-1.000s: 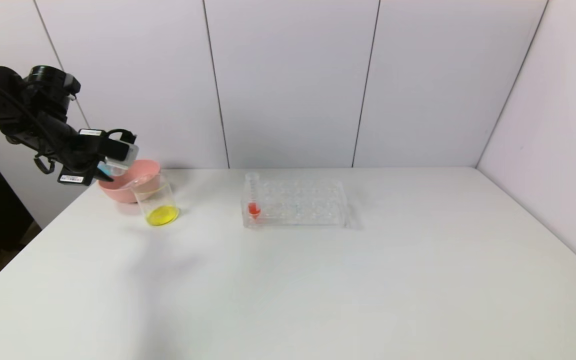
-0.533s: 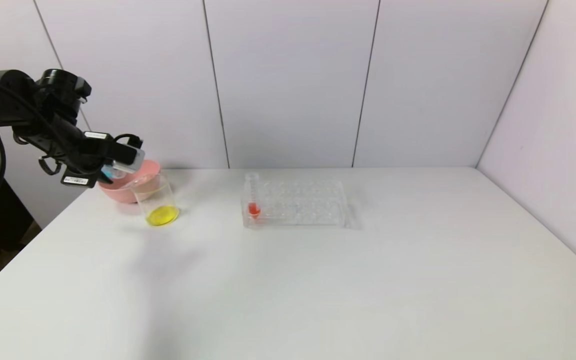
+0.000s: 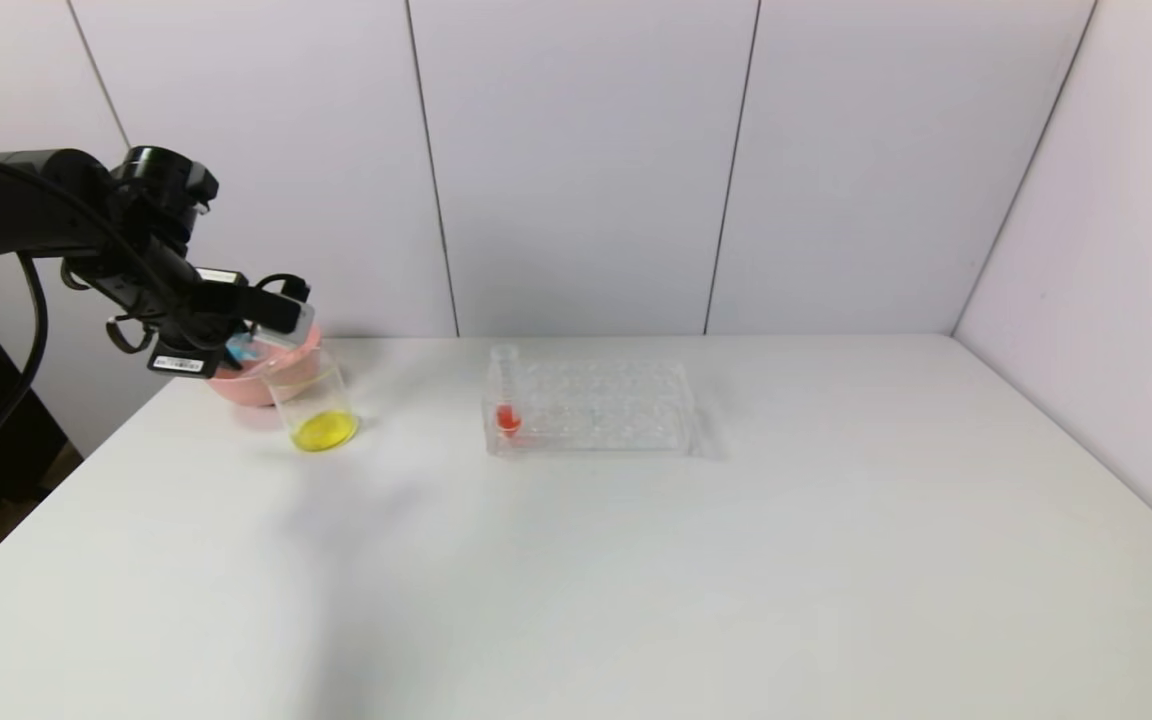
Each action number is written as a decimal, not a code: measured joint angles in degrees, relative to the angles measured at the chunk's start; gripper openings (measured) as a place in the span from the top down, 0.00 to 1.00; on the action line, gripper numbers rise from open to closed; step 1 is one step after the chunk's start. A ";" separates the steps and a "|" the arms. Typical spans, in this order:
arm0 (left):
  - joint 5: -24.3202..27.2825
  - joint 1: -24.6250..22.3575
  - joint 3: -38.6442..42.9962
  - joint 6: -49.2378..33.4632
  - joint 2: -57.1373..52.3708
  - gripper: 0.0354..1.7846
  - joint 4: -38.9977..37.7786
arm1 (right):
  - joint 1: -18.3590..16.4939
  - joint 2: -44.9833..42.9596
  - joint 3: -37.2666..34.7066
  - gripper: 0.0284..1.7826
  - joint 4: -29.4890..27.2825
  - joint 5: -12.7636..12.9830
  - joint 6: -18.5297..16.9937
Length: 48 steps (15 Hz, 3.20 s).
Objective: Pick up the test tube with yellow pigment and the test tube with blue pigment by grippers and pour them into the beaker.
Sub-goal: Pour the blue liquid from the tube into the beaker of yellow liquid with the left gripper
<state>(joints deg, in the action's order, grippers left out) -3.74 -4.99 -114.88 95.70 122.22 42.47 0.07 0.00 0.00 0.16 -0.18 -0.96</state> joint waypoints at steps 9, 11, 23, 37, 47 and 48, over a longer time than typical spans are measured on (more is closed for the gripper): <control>-0.83 0.63 0.00 -0.28 0.44 0.76 -0.44 | 0.00 0.00 0.00 0.04 0.00 -0.02 0.00; -0.96 0.83 0.00 -0.33 0.46 0.76 -0.44 | 0.00 0.00 0.00 0.04 0.00 -0.02 0.00; -5.21 2.34 -0.44 -0.33 0.73 0.76 -1.41 | 0.00 0.00 0.00 0.04 0.00 -0.02 0.00; -9.81 3.54 -0.44 -0.24 0.73 0.76 -2.05 | 0.00 0.00 0.00 0.04 0.00 -0.02 0.02; -11.72 3.95 -0.35 1.19 0.73 0.76 -2.78 | -0.02 0.00 0.00 0.04 0.00 0.00 0.00; -11.72 4.05 -0.35 1.82 0.73 0.76 -3.39 | 0.00 0.00 0.00 0.04 0.00 0.00 0.00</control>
<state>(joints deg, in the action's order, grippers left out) -15.46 -0.94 -115.24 97.51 122.95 39.08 0.07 0.00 0.00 0.16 -0.18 -0.96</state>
